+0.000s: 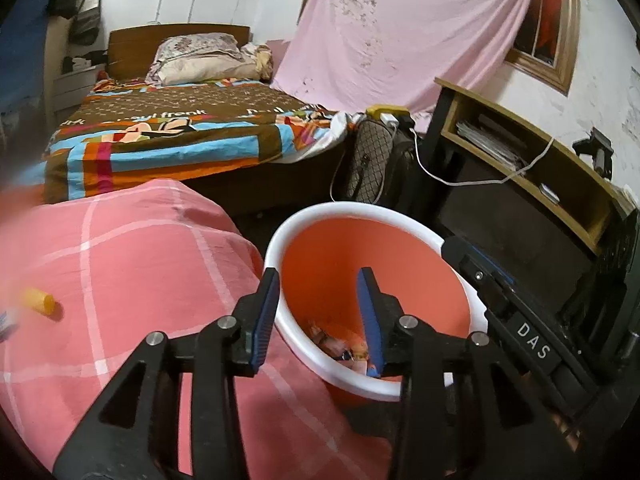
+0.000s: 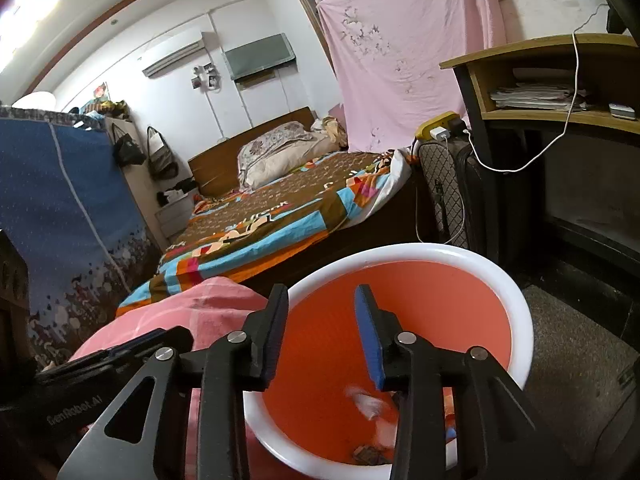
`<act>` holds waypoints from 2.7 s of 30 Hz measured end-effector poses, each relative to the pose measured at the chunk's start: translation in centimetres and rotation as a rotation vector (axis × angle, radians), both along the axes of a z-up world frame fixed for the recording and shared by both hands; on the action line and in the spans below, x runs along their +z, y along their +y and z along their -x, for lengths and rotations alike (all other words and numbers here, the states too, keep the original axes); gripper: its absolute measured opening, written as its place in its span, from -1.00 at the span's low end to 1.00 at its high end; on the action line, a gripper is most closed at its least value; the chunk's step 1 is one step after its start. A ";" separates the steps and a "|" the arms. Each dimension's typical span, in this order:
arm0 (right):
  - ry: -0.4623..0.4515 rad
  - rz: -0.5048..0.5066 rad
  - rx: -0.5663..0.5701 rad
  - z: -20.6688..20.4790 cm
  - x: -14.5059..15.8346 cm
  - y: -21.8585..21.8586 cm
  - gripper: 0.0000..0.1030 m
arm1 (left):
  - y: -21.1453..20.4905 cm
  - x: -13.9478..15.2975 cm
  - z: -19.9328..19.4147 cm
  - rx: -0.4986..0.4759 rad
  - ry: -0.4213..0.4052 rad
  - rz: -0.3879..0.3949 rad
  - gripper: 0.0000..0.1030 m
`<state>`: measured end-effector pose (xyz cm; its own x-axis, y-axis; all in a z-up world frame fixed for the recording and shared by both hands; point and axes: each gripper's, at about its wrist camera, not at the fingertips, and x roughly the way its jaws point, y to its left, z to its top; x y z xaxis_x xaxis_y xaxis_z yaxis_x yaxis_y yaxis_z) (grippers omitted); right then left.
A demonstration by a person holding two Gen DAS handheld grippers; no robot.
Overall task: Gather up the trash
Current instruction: 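Move both tools back over the table items, then grasp the white DIKANO sachet with the left tool while the right tool grasps the yellow cap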
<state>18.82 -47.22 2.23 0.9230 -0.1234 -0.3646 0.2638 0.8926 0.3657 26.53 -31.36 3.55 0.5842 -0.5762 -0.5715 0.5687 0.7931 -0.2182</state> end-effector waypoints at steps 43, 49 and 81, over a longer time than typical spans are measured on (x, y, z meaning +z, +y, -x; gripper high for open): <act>-0.529 0.270 0.236 2.3 7.2 16.2 1.00 | 26.1 3.6 8.3 0.611 -0.501 0.039 0.75; -0.535 0.303 0.317 0.6 8.2 19.0 1.00 | 29.4 3.9 7.5 0.664 -0.523 0.041 0.75; 0.283 0.260 0.669 -14.6 -0.6 25.1 -0.08 | 28.9 -3.5 -5.3 0.494 0.162 -0.125 0.27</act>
<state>33.38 -22.14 1.61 0.7073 0.3138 -0.6334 -0.3100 0.9430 0.1210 31.86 -2.42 0.04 0.6674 -0.1767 -0.7234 0.0883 0.9834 -0.1587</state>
